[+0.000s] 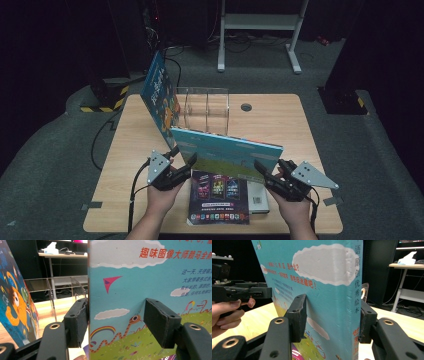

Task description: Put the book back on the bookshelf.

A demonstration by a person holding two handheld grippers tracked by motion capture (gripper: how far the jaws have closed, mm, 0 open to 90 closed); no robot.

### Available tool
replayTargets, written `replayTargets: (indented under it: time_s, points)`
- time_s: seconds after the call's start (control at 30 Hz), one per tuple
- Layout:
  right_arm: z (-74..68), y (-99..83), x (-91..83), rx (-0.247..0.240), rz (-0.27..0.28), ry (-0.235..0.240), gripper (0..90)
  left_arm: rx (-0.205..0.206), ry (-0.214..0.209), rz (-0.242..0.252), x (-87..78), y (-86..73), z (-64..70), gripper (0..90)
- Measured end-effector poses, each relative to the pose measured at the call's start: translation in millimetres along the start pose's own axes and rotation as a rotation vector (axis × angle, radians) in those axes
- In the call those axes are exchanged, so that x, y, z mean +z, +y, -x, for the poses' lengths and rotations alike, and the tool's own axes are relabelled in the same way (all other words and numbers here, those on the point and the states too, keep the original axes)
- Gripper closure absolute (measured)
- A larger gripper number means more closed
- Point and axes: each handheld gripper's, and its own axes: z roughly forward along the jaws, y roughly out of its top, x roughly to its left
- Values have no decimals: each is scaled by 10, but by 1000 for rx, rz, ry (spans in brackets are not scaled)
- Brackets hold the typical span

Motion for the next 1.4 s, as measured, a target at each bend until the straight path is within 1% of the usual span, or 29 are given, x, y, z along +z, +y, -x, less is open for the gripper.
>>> replayTargets:
  time_s: [0.07,0.1,0.13,0.17,0.2,0.23,0.27,0.3,0.33,0.37,0.4,0.43,0.47,0.5,0.57,0.63,0.8,0.83,0.9,0.97,1.0,1.03,1.07,1.13,1.2,1.27,1.33,1.4]
  points:
    - [-2,-1,-4,-2,-1,2,520,-3,1,-2,2,1,-4,368]
    - [-3,-2,-5,-2,1,2,530,-6,21,-9,7,1,1,374]
    - [-5,-5,-12,-4,6,7,558,-1,30,-13,12,-3,0,385]
    - [-10,-6,-19,-8,12,7,594,-4,14,-19,16,-9,0,371]
    - [-26,-9,-32,-10,12,0,639,-1,5,-21,19,-12,6,383]
    - [-33,-12,-38,-17,17,-3,684,10,7,-24,26,-17,22,379]
    - [-37,-17,-53,-9,26,13,744,14,7,-26,32,-19,30,380]
    - [-33,-24,-57,5,36,44,782,12,3,-26,37,-20,32,380]
    - [-53,-26,-58,-2,38,42,765,10,2,-28,41,-23,34,380]
    - [-101,-21,-55,-29,22,-29,756,8,2,-30,43,-26,34,381]
    - [-74,-25,-59,-1,15,-42,761,6,0,-32,46,-29,32,382]
    - [-20,-51,-69,33,23,-27,768,6,-2,-36,49,-33,29,382]
    - [20,-84,-85,57,33,-6,773,9,-1,-37,51,-36,29,383]
    - [20,-94,-92,58,37,-3,772,10,-1,-38,53,-38,27,384]
    - [-25,-98,-102,52,39,-19,771,5,-2,-42,56,-39,22,385]
    - [-28,-100,-102,54,40,-21,771,2,-4,-43,53,-36,24,385]
    - [-67,-94,-101,51,37,-53,765,8,-13,-40,27,-11,42,381]
    - [-81,-91,-100,50,35,-59,764,16,-11,-40,24,-4,47,380]
    - [-127,-76,-94,38,32,-72,765,22,-7,-42,20,-1,43,380]
    - [-169,-51,-83,29,28,-75,768,26,7,-46,15,-3,23,383]
    - [-193,-37,-76,28,25,-75,770,22,14,-45,2,2,-2,394]
    - [-219,-22,-65,21,25,-75,773,10,12,-39,-14,13,-27,435]
    - [-239,-13,-55,15,27,-74,775,2,11,-34,-28,24,-45,439]
    - [-280,4,-35,15,30,-73,780,5,30,-23,-64,45,-74,451]
    - [-321,20,-12,8,34,-75,783,1,38,-17,-93,55,-107,466]
    - [-360,30,15,1,34,-76,785,-4,38,-20,-103,57,-121,464]
    - [-396,36,45,-13,35,-80,783,0,35,-32,-101,58,-122,445]
    - [-424,44,90,-22,30,-80,783,-5,27,-44,-95,56,-116,433]
